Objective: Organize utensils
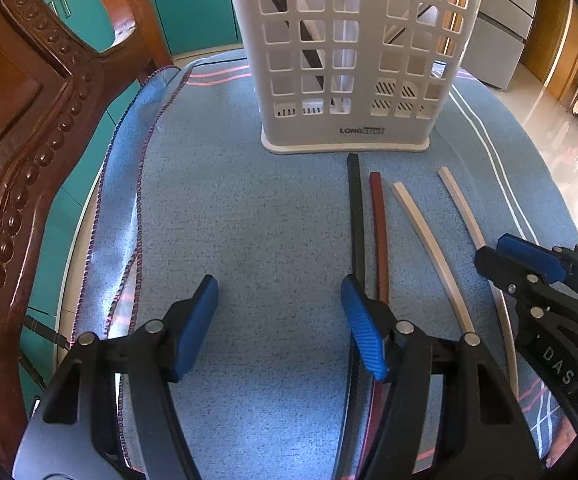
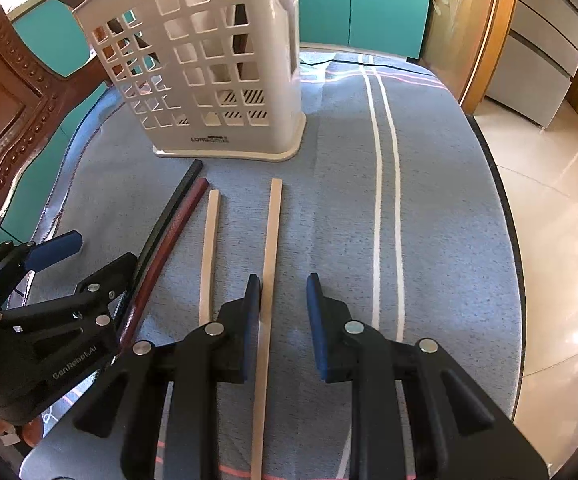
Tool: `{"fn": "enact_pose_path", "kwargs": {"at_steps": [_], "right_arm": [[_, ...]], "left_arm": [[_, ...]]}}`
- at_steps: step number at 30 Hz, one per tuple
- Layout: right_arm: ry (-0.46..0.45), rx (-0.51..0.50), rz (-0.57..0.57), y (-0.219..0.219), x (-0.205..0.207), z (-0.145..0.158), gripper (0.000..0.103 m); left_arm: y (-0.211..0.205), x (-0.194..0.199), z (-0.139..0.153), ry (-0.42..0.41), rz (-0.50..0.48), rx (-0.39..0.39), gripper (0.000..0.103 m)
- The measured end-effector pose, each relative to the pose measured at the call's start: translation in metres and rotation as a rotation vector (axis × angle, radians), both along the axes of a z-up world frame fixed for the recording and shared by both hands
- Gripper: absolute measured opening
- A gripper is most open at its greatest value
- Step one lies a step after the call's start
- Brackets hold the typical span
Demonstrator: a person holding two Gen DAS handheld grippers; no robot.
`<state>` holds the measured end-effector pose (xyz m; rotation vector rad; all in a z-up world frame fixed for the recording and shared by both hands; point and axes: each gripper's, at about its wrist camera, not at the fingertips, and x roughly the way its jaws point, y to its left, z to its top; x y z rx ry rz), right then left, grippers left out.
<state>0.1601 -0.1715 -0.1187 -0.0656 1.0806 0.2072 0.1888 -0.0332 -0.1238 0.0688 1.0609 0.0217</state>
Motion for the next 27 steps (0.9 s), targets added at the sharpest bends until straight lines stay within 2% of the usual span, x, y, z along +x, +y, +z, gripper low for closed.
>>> {"fn": "enact_pose_path", "kwargs": {"at_steps": [7,13,15,21,27], "right_arm": [[0.002,-0.005,-0.003,0.003,0.001,0.0,0.024],[0.002,-0.009,-0.003,0.003,0.0,-0.001,0.025],[0.002,-0.013,-0.002,0.004,0.001,-0.001,0.027],[0.0,-0.013,-0.002,0.004,0.001,-0.001,0.029],[-0.001,-0.021,0.002,0.005,-0.001,-0.001,0.03]], "left_arm": [[0.005,0.002,0.0,0.007,-0.005,-0.011,0.064],[0.028,0.008,0.0,0.015,0.053,-0.023,0.063],[0.026,0.008,0.0,0.012,0.045,-0.02,0.063],[0.019,0.002,0.012,-0.027,-0.017,-0.114,0.063],[0.003,0.005,0.0,0.012,-0.054,-0.086,0.064]]}}
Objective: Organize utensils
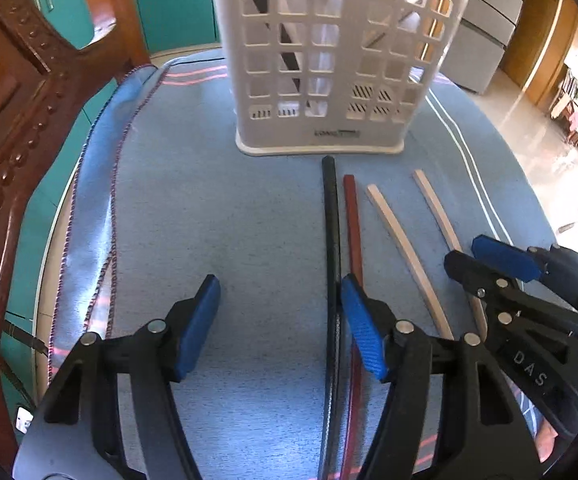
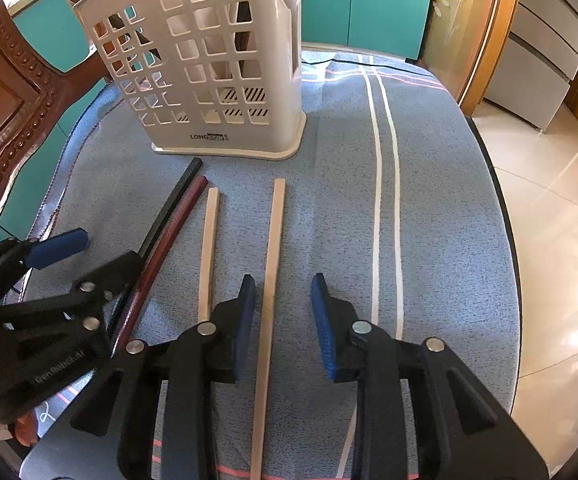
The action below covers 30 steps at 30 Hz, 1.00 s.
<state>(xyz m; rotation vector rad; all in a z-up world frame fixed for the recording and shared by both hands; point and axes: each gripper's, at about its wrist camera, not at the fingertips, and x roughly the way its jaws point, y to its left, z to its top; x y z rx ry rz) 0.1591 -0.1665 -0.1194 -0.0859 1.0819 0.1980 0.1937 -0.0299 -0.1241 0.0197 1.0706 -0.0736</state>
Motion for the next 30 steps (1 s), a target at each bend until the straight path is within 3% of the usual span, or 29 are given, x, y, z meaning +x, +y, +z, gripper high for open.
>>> {"fn": "enact_pose_path", "kwargs": {"at_steps": [9,12,18,20,22,24,26,30], "right_arm": [[-0.006,-0.01,0.002,0.001,0.001,-0.001,0.03],[-0.012,-0.016,0.007,0.003,0.001,-0.002,0.036],[-0.044,-0.06,0.022,0.011,0.002,-0.003,0.037],[-0.043,-0.051,0.02,0.01,0.003,-0.003,0.035],[-0.043,-0.042,0.026,0.01,0.002,-0.002,0.014],[-0.035,-0.021,0.035,0.01,0.005,-0.002,0.008],[-0.035,-0.009,0.035,0.009,0.004,-0.001,0.007],[-0.066,0.037,0.036,0.005,0.001,0.012,0.006]], "left_arm": [[0.0,0.004,-0.002,-0.002,0.015,0.027,0.062],[0.0,0.002,-0.001,-0.005,0.016,0.032,0.062],[-0.002,-0.001,0.0,-0.009,0.013,0.033,0.059],[-0.003,-0.001,0.001,-0.01,0.009,0.029,0.053],[-0.006,-0.001,0.001,-0.011,-0.002,0.023,0.044],[-0.009,-0.001,0.002,-0.012,-0.023,0.02,0.031],[-0.011,0.0,0.003,-0.014,-0.031,0.014,0.011],[-0.007,0.002,0.007,-0.026,-0.009,-0.015,0.007]]}}
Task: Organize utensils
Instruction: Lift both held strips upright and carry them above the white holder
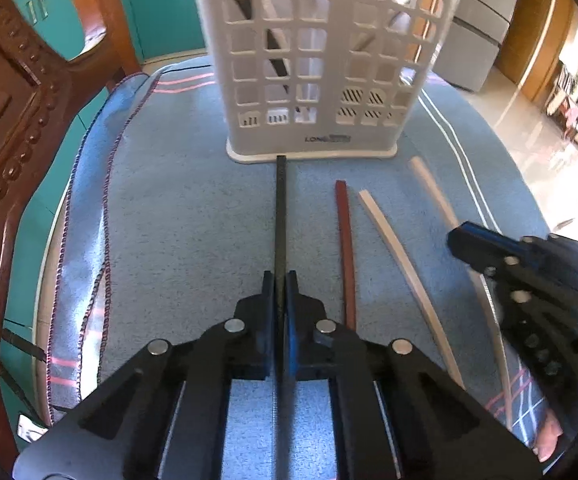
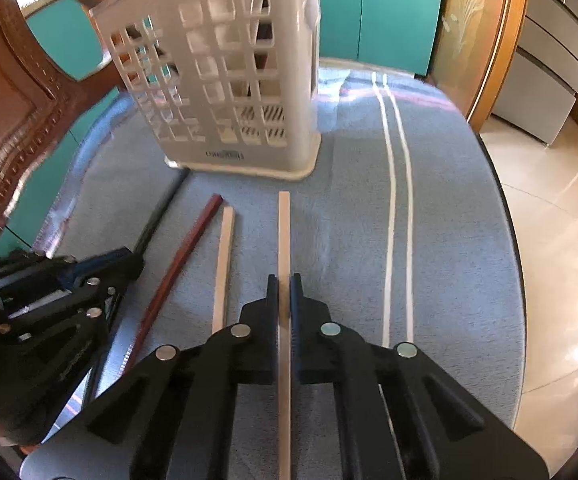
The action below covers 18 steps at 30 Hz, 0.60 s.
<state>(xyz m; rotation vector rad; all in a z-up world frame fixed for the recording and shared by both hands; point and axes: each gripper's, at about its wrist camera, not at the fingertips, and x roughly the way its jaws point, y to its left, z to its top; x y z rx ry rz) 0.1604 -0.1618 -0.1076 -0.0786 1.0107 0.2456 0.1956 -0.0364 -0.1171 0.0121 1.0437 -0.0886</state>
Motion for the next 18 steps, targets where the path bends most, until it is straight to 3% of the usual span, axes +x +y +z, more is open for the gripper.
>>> {"fn": "enact_pose_path", "kwargs": {"at_steps": [4,10,13,16,18], "right_arm": [[-0.059,0.08,0.013,-0.011,-0.008,0.029,0.006],[-0.179,0.234,0.08,-0.034,-0.035,0.095,0.006],[-0.247,0.299,0.105,-0.044,-0.052,0.125,0.006],[-0.32,0.348,0.114,-0.044,-0.061,0.159,0.006],[-0.375,0.392,0.12,-0.047,-0.062,0.185,0.006]], "left_arm": [[0.012,-0.006,0.025,-0.075,0.018,-0.052,0.006],[0.031,-0.041,0.106,-0.277,0.002,-0.145,0.006],[0.039,-0.058,0.159,-0.415,-0.009,-0.197,0.006],[0.049,-0.07,0.217,-0.611,-0.003,-0.28,0.006],[0.056,-0.067,0.239,-0.714,0.029,-0.316,0.006]]}}
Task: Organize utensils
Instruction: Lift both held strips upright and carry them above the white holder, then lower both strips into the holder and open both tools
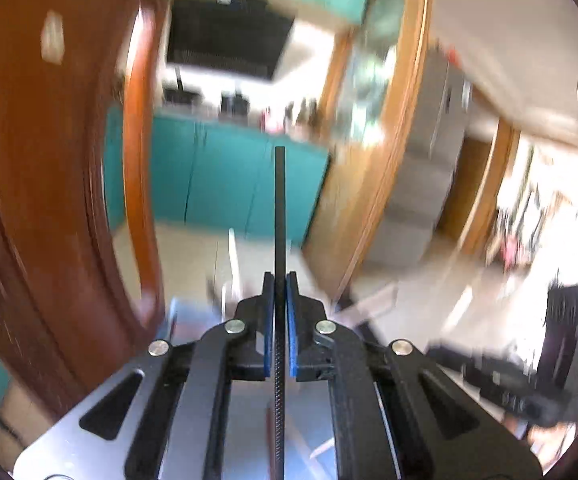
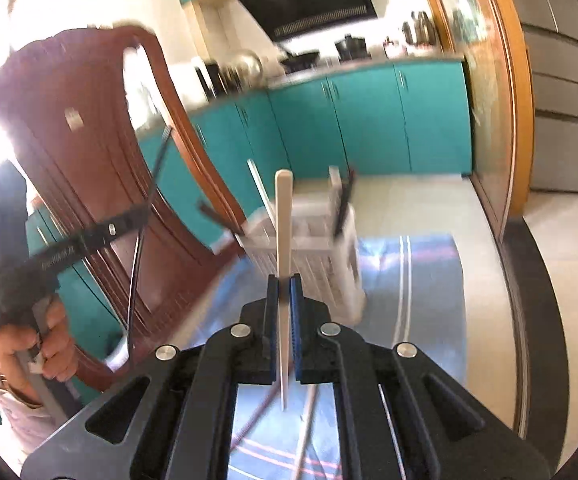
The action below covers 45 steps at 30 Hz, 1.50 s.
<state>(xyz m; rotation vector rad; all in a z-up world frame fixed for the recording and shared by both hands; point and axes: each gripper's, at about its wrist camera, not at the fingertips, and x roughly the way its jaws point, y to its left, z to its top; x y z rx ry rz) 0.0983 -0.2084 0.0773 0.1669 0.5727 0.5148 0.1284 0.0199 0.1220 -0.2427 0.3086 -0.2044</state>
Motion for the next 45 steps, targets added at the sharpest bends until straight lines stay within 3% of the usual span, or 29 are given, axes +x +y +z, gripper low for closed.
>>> {"fn": "enact_pose_path", "kwargs": {"at_steps": [3,8,11,14,17,20,25,30,35,42,45], "right_arm": [[-0.067,0.03,-0.022,0.0,0.008,0.028,0.006],[-0.228,0.119,-0.128,-0.001,0.032,0.064,0.006],[-0.291,0.135,-0.211,-0.001,0.042,0.07,0.006],[-0.326,0.123,-0.279,0.004,0.058,0.061,0.006],[-0.297,0.017,-0.292,0.016,0.076,0.04,0.006],[-0.238,-0.01,-0.271,0.022,0.088,0.02,0.006],[-0.196,-0.063,-0.237,0.037,0.094,0.002,0.006],[-0.172,-0.054,-0.226,0.036,0.098,-0.003,0.006],[-0.17,-0.081,-0.231,0.036,0.097,-0.001,0.007],[-0.197,-0.019,-0.249,0.019,0.074,0.011,0.026],[-0.221,0.012,-0.231,0.011,0.056,0.023,0.028]], "left_arm": [[0.012,0.014,0.019,-0.15,0.06,-0.115,0.006],[0.012,0.06,0.002,-0.146,0.204,-0.125,0.006],[0.02,0.083,-0.012,-0.151,0.22,-0.165,0.006],[0.015,0.102,-0.017,-0.19,0.247,-0.137,0.006],[0.011,0.117,-0.021,-0.215,0.239,-0.099,0.006],[0.0,0.125,-0.027,-0.247,0.231,-0.059,0.007],[-0.015,0.149,-0.044,-0.168,0.202,-0.004,0.007],[-0.026,0.162,-0.05,-0.13,0.203,0.05,0.007],[-0.034,0.15,-0.048,-0.127,0.172,0.087,0.007],[-0.045,0.12,-0.04,-0.139,0.137,0.136,0.014],[-0.043,0.095,-0.04,-0.147,0.146,0.13,0.017]]}}
